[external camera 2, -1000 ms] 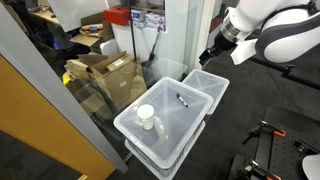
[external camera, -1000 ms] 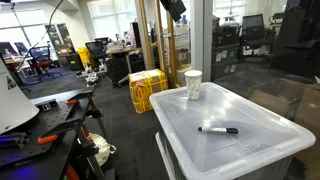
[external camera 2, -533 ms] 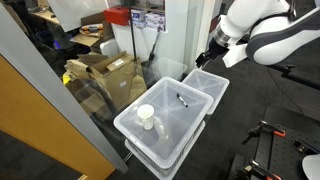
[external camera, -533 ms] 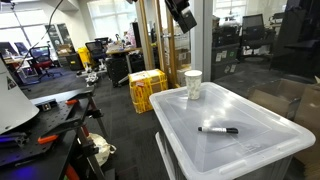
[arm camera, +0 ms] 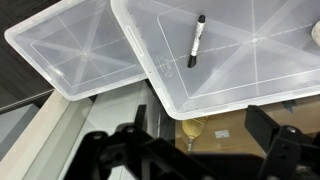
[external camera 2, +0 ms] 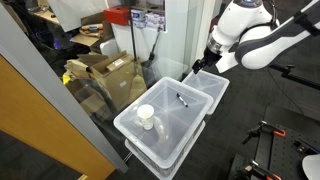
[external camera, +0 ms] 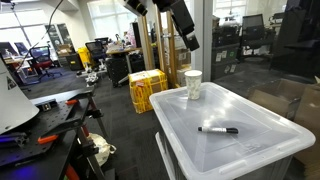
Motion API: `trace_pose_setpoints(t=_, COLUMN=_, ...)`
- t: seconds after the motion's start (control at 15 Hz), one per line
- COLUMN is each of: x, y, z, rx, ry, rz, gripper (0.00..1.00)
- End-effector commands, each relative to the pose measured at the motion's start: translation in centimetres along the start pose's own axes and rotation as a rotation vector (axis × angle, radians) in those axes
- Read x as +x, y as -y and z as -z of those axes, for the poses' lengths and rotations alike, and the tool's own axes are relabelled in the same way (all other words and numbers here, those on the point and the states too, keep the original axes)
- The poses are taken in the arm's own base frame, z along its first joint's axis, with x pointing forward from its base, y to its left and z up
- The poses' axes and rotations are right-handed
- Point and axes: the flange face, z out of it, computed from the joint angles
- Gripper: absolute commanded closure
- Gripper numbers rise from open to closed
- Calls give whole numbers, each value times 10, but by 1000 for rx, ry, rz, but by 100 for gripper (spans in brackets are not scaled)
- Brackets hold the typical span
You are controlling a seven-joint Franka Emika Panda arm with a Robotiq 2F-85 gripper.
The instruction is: Put the marker inside the cup
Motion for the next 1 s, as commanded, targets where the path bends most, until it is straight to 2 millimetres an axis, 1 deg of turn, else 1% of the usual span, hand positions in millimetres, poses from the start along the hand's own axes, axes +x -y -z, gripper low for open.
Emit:
trace_pose_setpoints(t=0.0, x=5, y=0, z=-18, rx=19, ry=18, rz=-38, gripper=0)
trace_pose_setpoints(t=0.4, x=0, y=-6, z=-45, rx=23, ry=65, rz=-54, gripper=0)
trace_pose_setpoints(t=0.47, x=-3, y=-5, z=-47, rx=35, ry=73, rz=-50, gripper=0)
trace_pose_setpoints(t=0.53, x=-15, y=-1, z=-40, rx=69, ry=87, rz=-49, gripper=0)
trace_pose_setpoints(t=0.6, x=-6, y=-7, z=-44, rx=32, ry=94, rz=-59, gripper=0)
trace_pose_setpoints(t=0.8, x=-12, y=1, z=-46, rx=60, ry=107, rz=-49, gripper=0)
trace_pose_setpoints(t=0.93, x=-12, y=1, z=-46, rx=60, ry=107, rz=-49, gripper=0)
